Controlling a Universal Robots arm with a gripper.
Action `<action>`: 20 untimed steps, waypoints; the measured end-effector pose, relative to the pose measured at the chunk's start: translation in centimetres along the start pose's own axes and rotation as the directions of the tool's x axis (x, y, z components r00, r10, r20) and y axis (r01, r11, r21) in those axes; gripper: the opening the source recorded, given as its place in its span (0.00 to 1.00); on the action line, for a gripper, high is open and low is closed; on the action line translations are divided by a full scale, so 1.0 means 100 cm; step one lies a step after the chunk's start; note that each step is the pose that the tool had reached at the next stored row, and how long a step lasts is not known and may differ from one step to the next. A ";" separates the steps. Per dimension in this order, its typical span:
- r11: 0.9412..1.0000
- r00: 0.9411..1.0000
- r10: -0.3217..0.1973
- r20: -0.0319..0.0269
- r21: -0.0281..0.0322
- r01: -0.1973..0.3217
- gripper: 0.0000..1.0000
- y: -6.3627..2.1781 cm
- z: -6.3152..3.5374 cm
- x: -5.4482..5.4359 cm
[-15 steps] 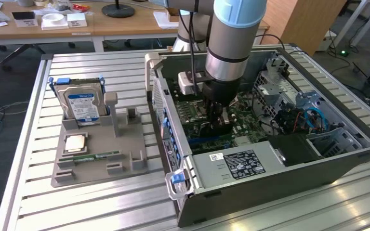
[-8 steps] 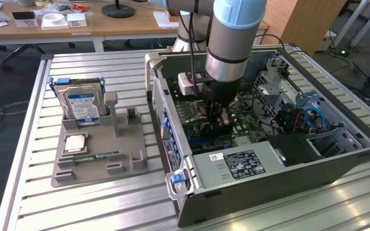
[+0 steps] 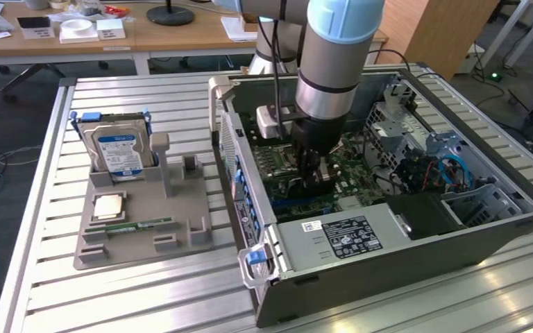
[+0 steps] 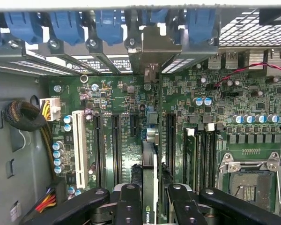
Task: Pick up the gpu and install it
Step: 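Insert the gpu into the slot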
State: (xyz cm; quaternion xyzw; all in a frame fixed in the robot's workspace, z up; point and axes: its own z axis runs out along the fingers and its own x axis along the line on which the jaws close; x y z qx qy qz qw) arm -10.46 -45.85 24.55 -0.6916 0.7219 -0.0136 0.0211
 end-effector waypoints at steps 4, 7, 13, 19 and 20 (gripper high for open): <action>1.000 1.000 0.001 0.000 0.000 -0.001 0.26 0.0000 0.0003 0.000; 1.000 1.000 0.001 0.000 0.000 -0.001 0.26 0.0000 0.0011 0.000; 1.000 1.000 0.001 0.000 0.000 -0.001 0.99 0.0002 0.0046 0.000; 1.000 1.000 0.001 0.000 0.000 -0.001 0.99 0.0002 0.0046 0.000; 1.000 1.000 0.001 0.000 0.000 -0.001 0.99 0.0002 0.0046 0.000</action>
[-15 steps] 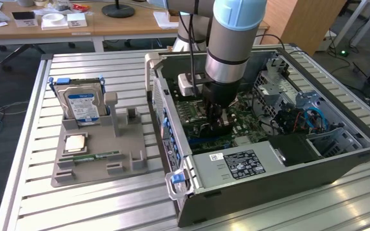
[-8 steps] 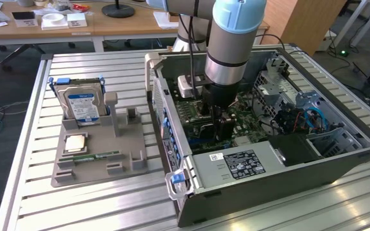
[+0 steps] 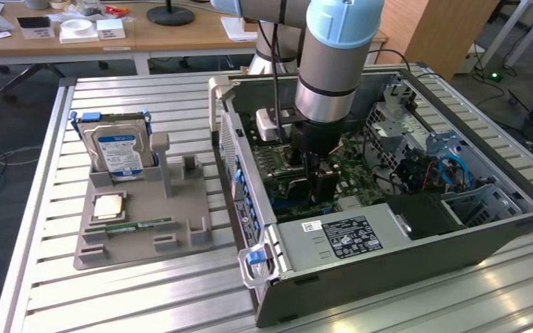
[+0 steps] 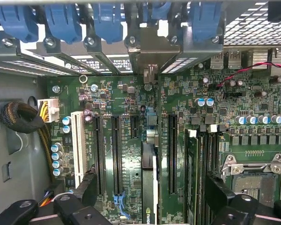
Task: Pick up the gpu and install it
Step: 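Insert the gpu into the slot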
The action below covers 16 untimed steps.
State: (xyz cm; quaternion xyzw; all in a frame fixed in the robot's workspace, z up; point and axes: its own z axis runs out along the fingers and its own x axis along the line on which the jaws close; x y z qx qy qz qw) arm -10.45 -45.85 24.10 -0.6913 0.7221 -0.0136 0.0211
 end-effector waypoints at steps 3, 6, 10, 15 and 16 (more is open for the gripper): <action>1.000 1.000 0.000 0.000 0.000 0.000 0.99 0.0000 0.0000 0.000; 1.000 1.000 0.000 0.000 0.000 0.000 0.99 0.0000 0.0000 0.000; 1.000 1.000 0.000 0.000 0.000 0.000 0.98 0.0000 0.0000 0.000; 1.000 1.000 0.000 0.000 0.000 0.000 0.79 0.0000 0.0000 0.000; 1.000 1.000 0.000 0.000 0.000 0.000 0.79 0.0000 0.0000 0.000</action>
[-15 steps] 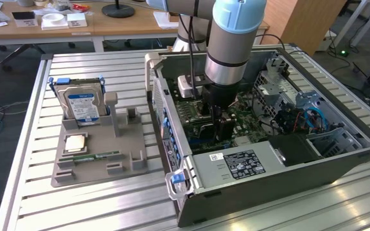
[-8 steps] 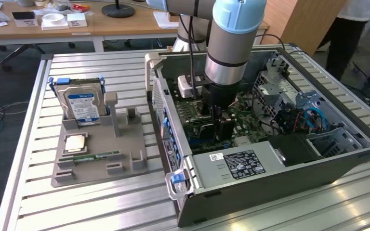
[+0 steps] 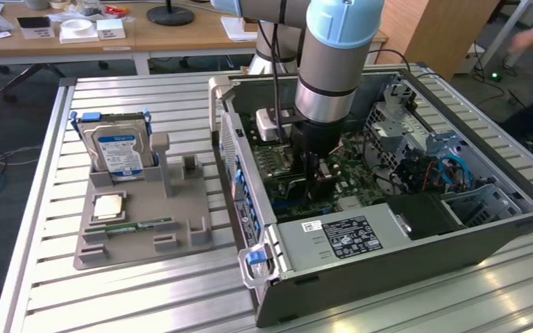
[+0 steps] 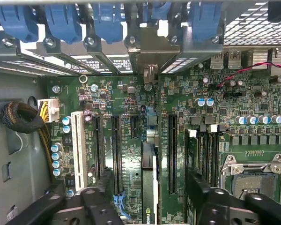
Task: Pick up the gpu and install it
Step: 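Insert the gpu into the slot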
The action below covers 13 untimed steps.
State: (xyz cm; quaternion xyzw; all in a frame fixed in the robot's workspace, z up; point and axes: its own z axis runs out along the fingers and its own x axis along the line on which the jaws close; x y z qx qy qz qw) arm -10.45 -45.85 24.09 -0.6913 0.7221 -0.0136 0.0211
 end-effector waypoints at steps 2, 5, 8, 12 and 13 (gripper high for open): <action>1.000 1.000 0.000 0.000 0.000 0.000 0.73 0.0000 0.0000 0.000; 1.000 1.000 0.000 0.000 0.000 0.000 0.71 0.0000 0.0000 0.000; 1.000 1.000 0.000 0.000 0.000 0.000 0.59 0.0000 0.0000 0.000; 1.000 1.000 0.000 0.000 0.000 0.000 0.47 0.0000 0.0000 0.000; 1.000 1.000 0.000 0.000 0.000 0.000 0.47 0.0000 0.0000 0.000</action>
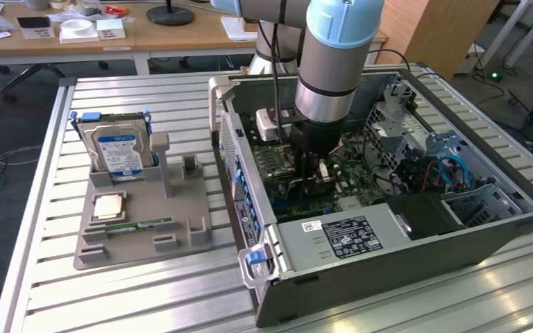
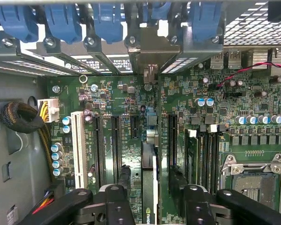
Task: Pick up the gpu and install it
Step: 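Insert the gpu into the slot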
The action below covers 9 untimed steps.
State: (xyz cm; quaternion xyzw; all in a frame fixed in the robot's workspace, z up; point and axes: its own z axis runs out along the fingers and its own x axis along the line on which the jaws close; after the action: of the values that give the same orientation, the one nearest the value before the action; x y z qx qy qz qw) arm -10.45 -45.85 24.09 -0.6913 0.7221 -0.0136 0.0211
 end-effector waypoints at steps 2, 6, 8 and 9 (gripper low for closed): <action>1.000 1.000 0.000 0.000 0.000 0.000 0.47 0.0000 0.0000 0.000; 1.000 1.000 0.000 0.000 0.000 0.000 0.39 0.0000 0.0000 0.000; 1.000 1.000 0.000 0.000 0.000 0.000 0.27 0.0000 0.0000 0.000; 1.000 1.000 0.000 0.000 0.000 0.000 0.26 0.0000 0.0000 0.000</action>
State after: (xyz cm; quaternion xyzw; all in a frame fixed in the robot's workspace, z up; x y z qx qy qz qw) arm -10.45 -45.85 24.10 -0.6914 0.7221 -0.0136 0.0211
